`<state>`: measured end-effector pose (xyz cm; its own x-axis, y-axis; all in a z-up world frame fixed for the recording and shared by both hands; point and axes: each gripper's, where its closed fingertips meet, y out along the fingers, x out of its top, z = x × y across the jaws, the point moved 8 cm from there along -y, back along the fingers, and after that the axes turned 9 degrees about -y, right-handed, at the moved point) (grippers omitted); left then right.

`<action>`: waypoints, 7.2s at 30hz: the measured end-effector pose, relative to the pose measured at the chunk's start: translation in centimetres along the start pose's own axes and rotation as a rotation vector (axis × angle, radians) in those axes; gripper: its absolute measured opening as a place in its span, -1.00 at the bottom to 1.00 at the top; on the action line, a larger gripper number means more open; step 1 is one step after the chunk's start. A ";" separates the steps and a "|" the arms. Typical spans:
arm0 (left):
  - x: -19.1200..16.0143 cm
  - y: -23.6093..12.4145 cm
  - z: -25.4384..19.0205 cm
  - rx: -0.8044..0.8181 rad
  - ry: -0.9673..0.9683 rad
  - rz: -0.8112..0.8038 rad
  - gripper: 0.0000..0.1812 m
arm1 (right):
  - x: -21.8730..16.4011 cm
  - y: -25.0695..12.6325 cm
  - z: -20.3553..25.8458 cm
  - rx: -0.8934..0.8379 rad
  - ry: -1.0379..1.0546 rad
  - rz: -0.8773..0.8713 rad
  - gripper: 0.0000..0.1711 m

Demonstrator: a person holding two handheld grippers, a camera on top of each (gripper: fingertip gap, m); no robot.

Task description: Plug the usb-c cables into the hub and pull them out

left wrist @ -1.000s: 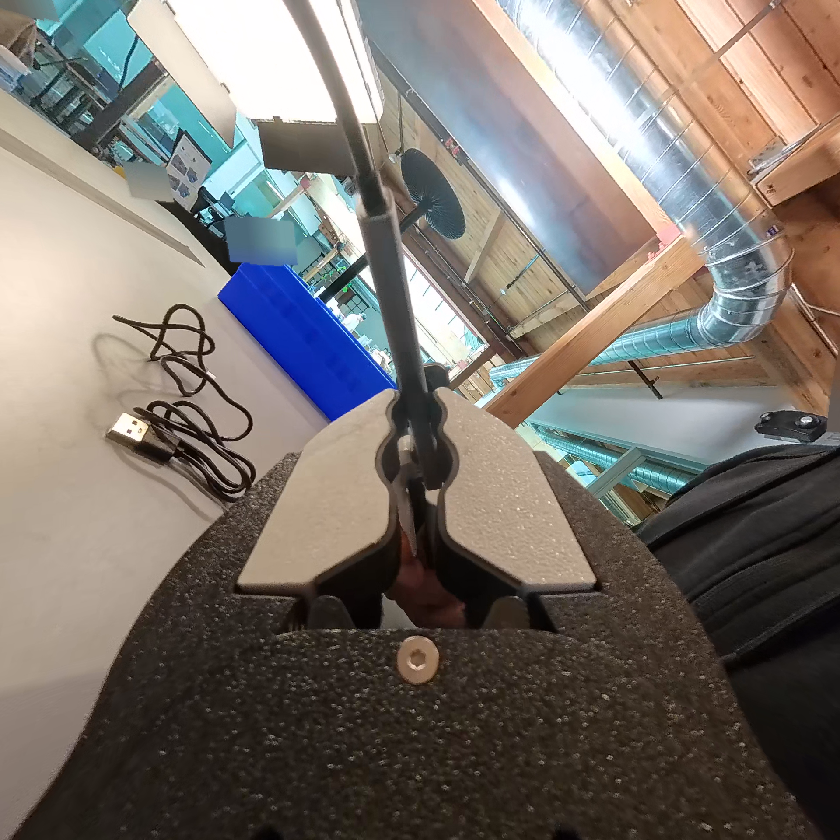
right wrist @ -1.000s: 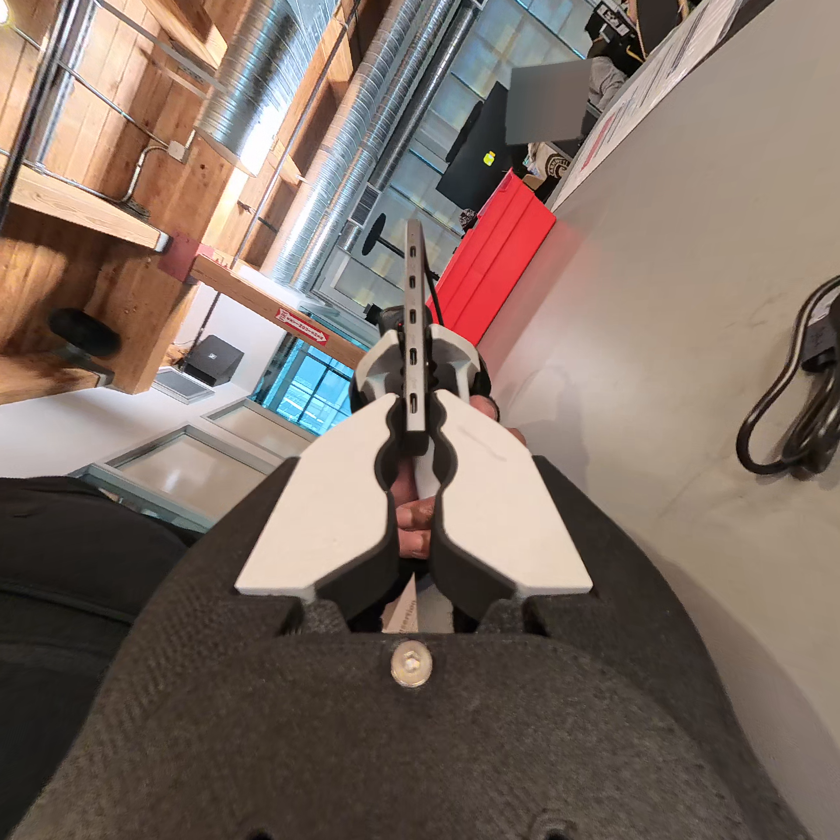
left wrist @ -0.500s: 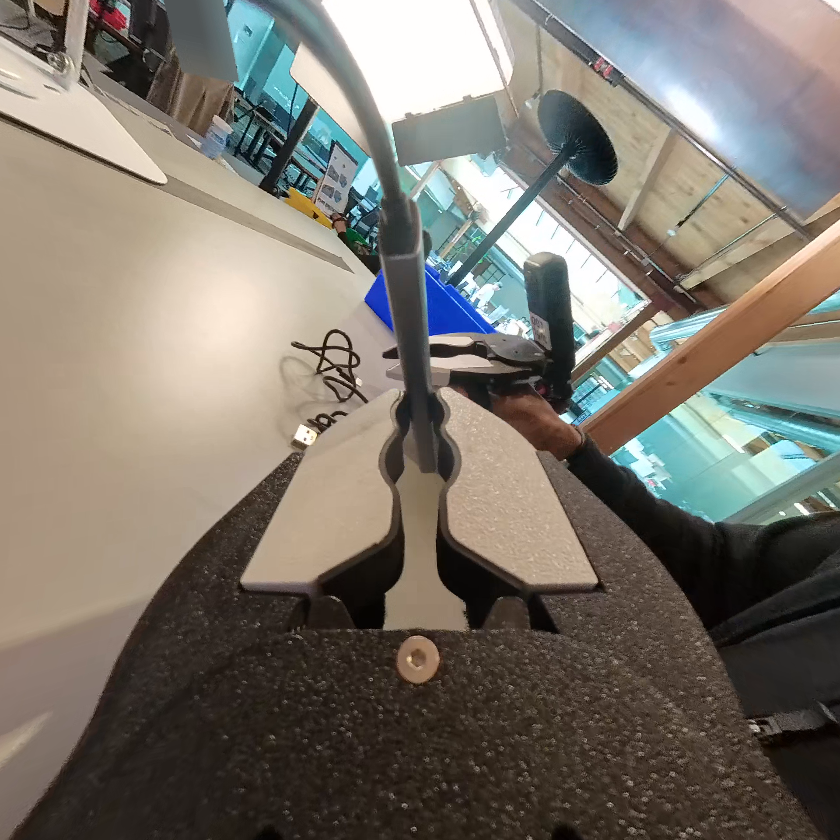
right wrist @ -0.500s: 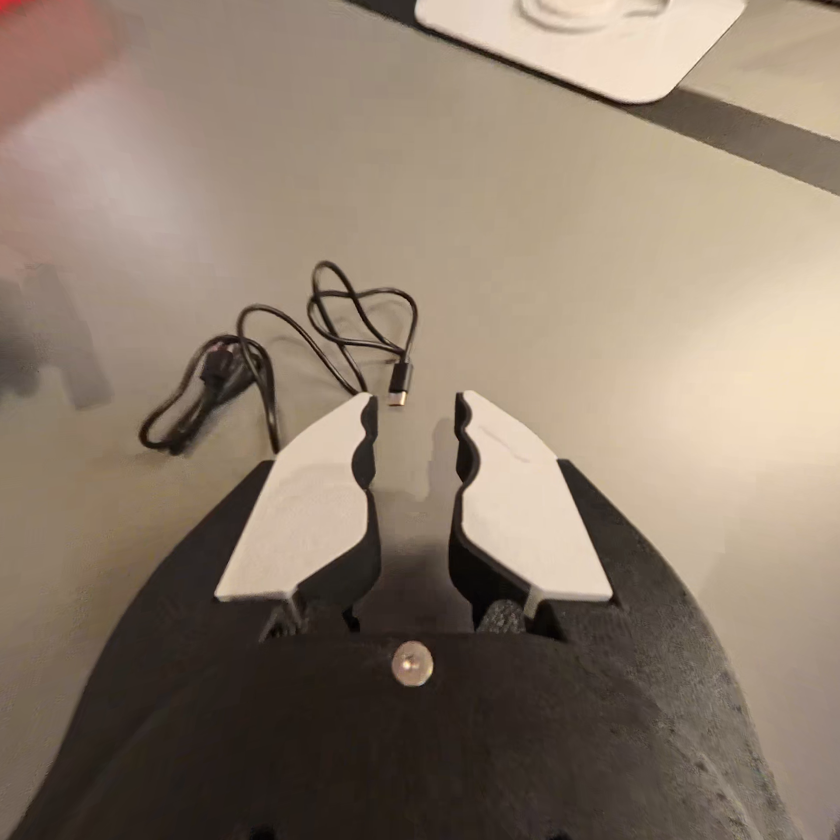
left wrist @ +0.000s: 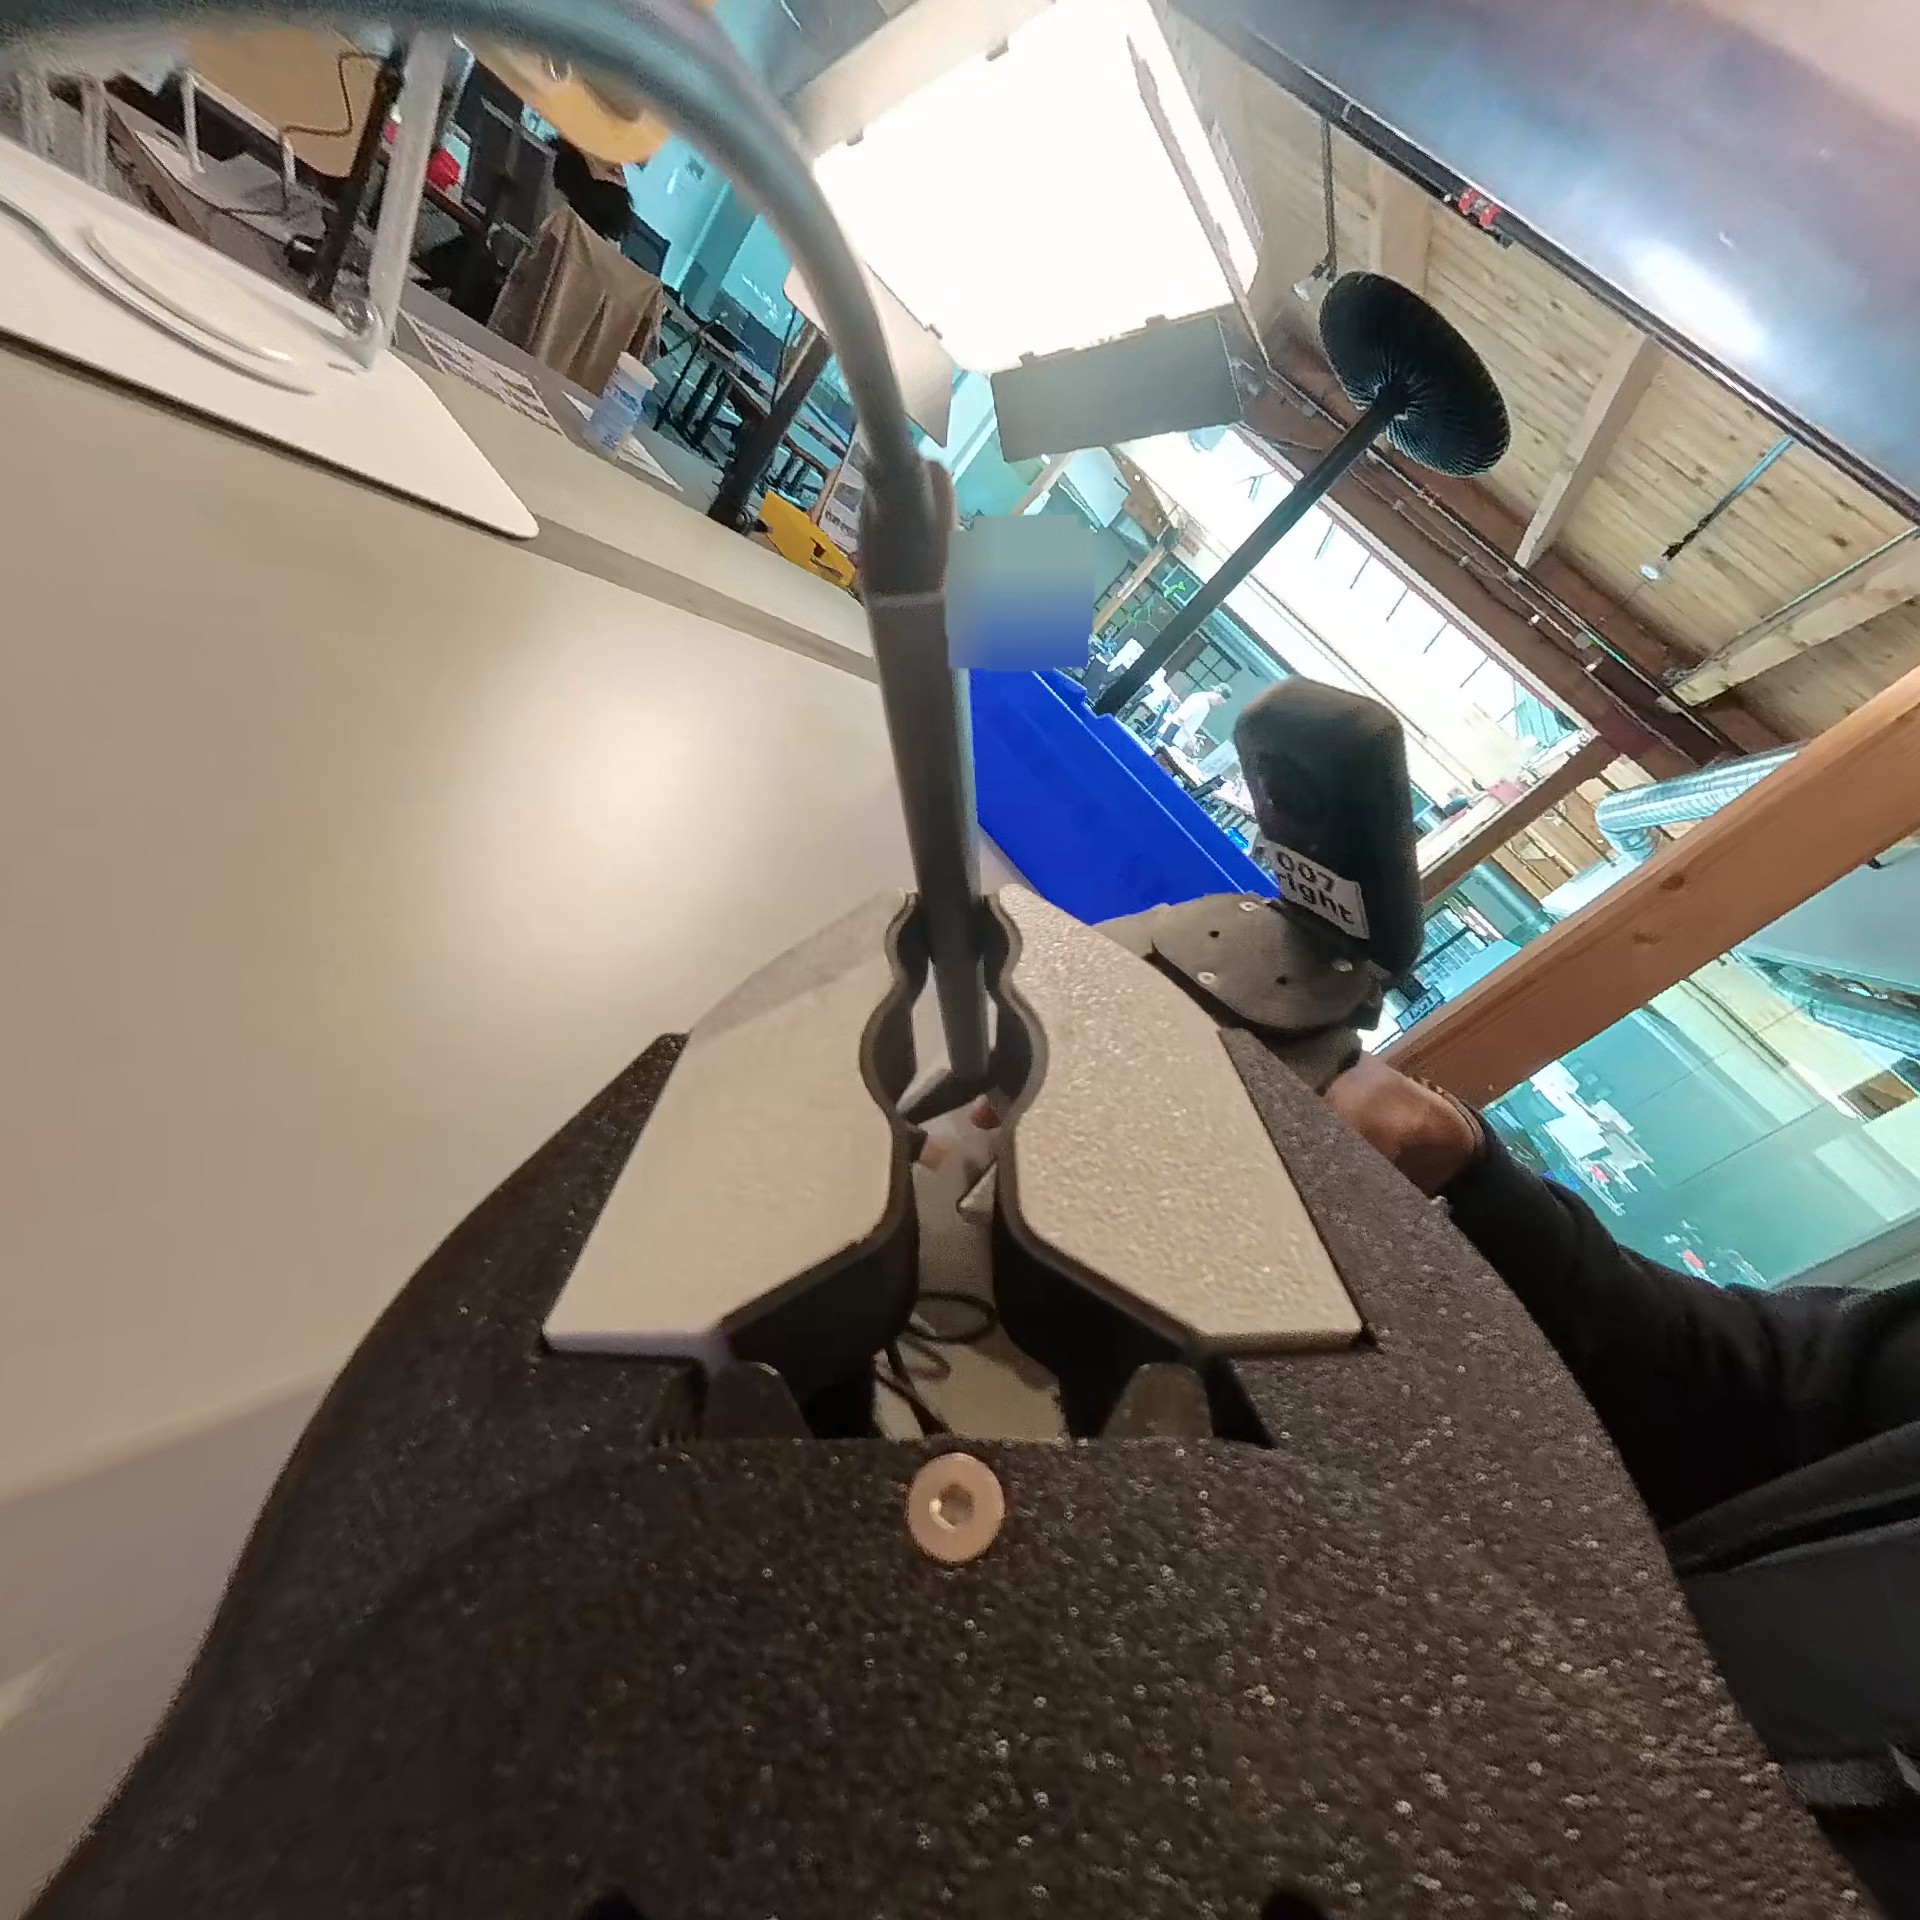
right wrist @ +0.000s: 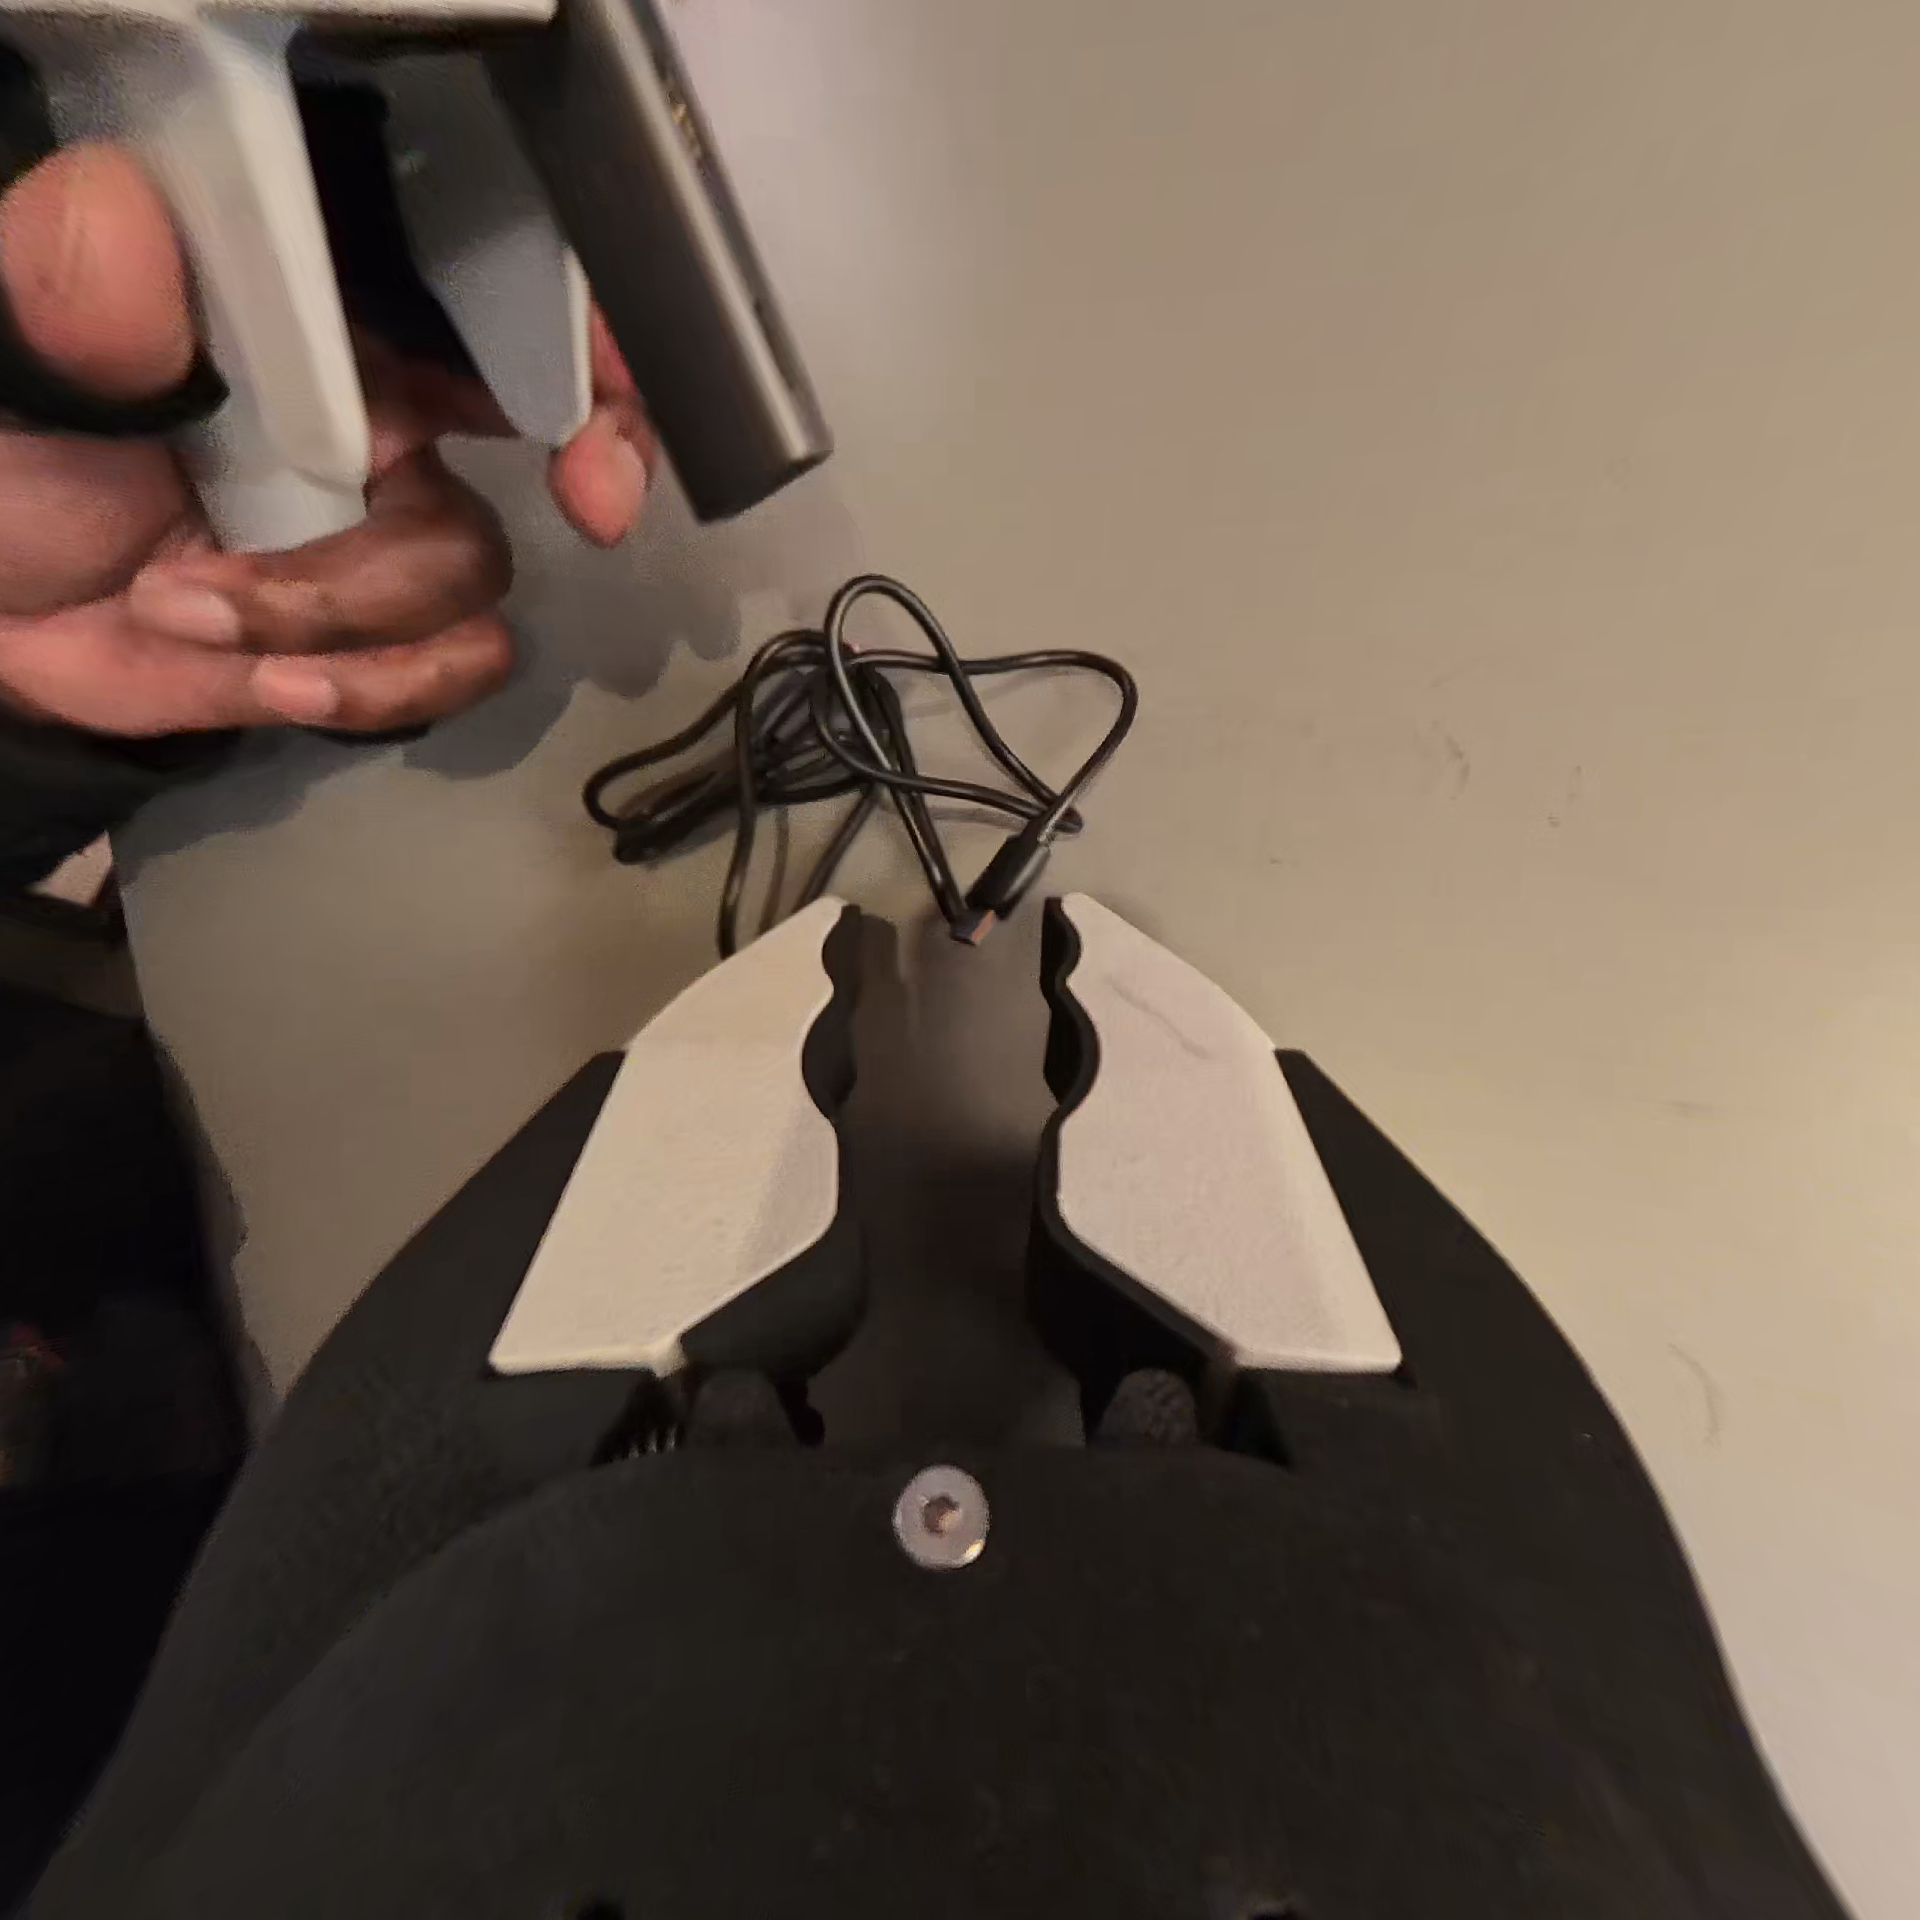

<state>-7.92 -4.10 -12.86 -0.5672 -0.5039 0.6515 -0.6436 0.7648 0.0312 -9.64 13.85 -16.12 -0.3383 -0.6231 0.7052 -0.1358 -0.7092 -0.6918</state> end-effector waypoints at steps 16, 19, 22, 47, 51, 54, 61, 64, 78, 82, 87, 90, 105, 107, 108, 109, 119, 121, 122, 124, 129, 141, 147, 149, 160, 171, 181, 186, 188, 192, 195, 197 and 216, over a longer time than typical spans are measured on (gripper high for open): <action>-0.9 -3.6 1.0 0.058 -0.010 0.034 -0.89 | 0.2 0.1 -1.7 -0.113 -1.247 0.120 -0.47; -1.1 -4.3 0.8 0.055 -0.004 0.039 -0.89 | 0.4 1.0 -0.8 -0.115 -1.342 0.060 -0.55; -1.2 -4.9 0.7 0.063 0.014 0.048 -0.89 | 0.5 2.0 -0.6 -0.118 -1.386 0.042 -0.75; -1.6 -5.7 -1.0 0.087 0.052 0.113 -0.89 | 2.1 4.0 0.7 -0.066 -1.555 -0.040 -0.84; -1.1 -6.6 -1.2 0.112 0.051 0.088 -0.89 | 3.2 4.1 -0.2 -0.199 -1.482 -0.035 -0.92; -0.7 -6.7 -1.5 0.116 0.063 0.080 -0.89 | 4.2 3.1 -2.2 -0.367 -1.368 -0.023 -0.92; -0.2 -4.9 -2.3 0.078 0.091 0.107 -0.89 | 5.7 -4.5 -10.4 -1.069 -0.801 0.208 -0.92; -0.4 -3.8 -2.2 0.063 0.097 0.130 -0.89 | 3.7 -6.6 -10.8 -1.088 -0.598 0.258 -0.92; -1.4 -1.8 -1.0 0.048 0.083 0.197 -0.89 | -1.0 -3.8 -2.4 -0.603 -0.519 0.144 -0.64; -1.6 -2.1 -0.5 0.052 0.065 0.216 -0.89 | -0.2 -5.8 -5.4 -0.475 -0.563 0.146 -0.66; -1.6 -1.9 -0.1 0.066 0.061 0.253 -0.89 | 1.5 -4.8 -8.0 -0.329 -0.485 0.190 -0.79; -1.5 -1.7 0.0 0.068 0.057 0.257 -0.89 | 2.0 -3.3 -9.0 -0.238 -0.355 0.227 -0.84; -1.4 -0.8 0.8 0.051 0.033 0.299 -0.89 | 0.1 -2.0 -12.3 -0.189 -0.084 0.336 -0.83; -1.2 -0.3 1.0 0.046 0.024 0.314 -0.89 | -0.1 -2.0 -11.9 -0.203 -0.116 0.305 -0.87; -1.1 0.0 1.2 0.048 0.027 0.322 -0.88 | -0.3 -2.0 -11.7 -0.229 -0.136 0.286 -0.87; -1.0 0.3 1.4 0.051 0.033 0.331 -0.89 | -0.4 -2.0 -11.3 -0.243 -0.153 0.265 -0.88; -0.8 3.7 2.3 0.059 0.078 0.421 -0.89 | -1.5 -3.5 -8.9 -0.354 -0.261 0.174 -0.67; -0.7 4.4 2.2 0.046 0.096 0.427 -0.89 | -2.0 -3.5 -9.1 -0.357 -0.259 0.221 -0.67; -0.6 4.8 2.2 0.038 0.114 0.426 -0.89 | -2.2 -3.4 -9.3 -0.372 -0.265 0.224 -0.72; -0.2 5.7 2.3 0.024 0.177 0.413 -0.89 | -2.2 -3.2 -9.5 -0.378 -0.264 0.203 -0.75; 0.9 7.8 2.2 -0.027 0.529 0.338 -0.89 | -2.2 -2.9 -10.2 -0.417 -0.267 0.178 -0.90; 0.0 9.9 3.4 -0.016 1.444 0.153 -0.88 | 1.2 -1.5 -7.8 -0.591 -0.582 -0.170 -0.90; -0.6 10.5 4.0 0.013 1.557 0.189 -0.88 | 1.6 -0.7 -6.4 -0.642 -0.725 -0.208 -0.90; -0.8 10.6 4.2 0.027 1.596 0.213 -0.88 | 1.2 -0.4 -6.3 -0.658 -0.760 -0.188 -0.90; -3.3 11.1 4.3 0.028 1.874 0.346 -0.88 | -0.1 -0.4 -5.5 -0.606 -0.822 -0.138 -0.90; -4.5 11.2 3.8 0.015 2.031 0.383 -0.88 | -1.1 -0.4 -5.4 -0.563 -0.874 -0.074 -0.90; -5.4 11.2 3.3 -0.034 2.092 0.428 -0.88 | -1.7 -0.9 -5.5 -0.517 -0.915 -0.046 -0.90; -5.4 11.3 3.3 -0.027 2.088 0.413 -0.88 | -1.7 -0.9 -5.3 -0.530 -0.936 -0.022 -0.90; -5.4 11.3 3.3 -0.026 2.086 0.409 -0.88 | -1.7 -1.0 -5.3 -0.526 -0.934 -0.023 -0.90; -5.4 11.4 3.3 -0.016 2.103 0.407 -0.88 | -1.7 -1.0 -5.3 -0.523 -0.935 -0.018 -0.90; -5.4 11.4 3.3 -0.003 2.109 0.405 -0.88 | -1.6 -1.2 -5.2 -0.524 -0.939 -0.019 -0.90; -5.4 11.4 3.3 -0.001 2.108 0.403 -0.88 | -1.6 -1.2 -5.1 -0.533 -0.949 -0.012 -0.90; -5.5 11.8 2.8 -0.007 2.021 0.415 -0.88 | -1.9 -1.7 -5.1 -0.543 -1.013 -0.058 -0.91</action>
<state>-13.89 6.56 -18.19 0.6015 0.7171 0.3522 -0.6497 0.6956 -0.3067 -13.52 17.97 -17.07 0.5521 -0.7476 0.3691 -0.5930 -0.6633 -0.4565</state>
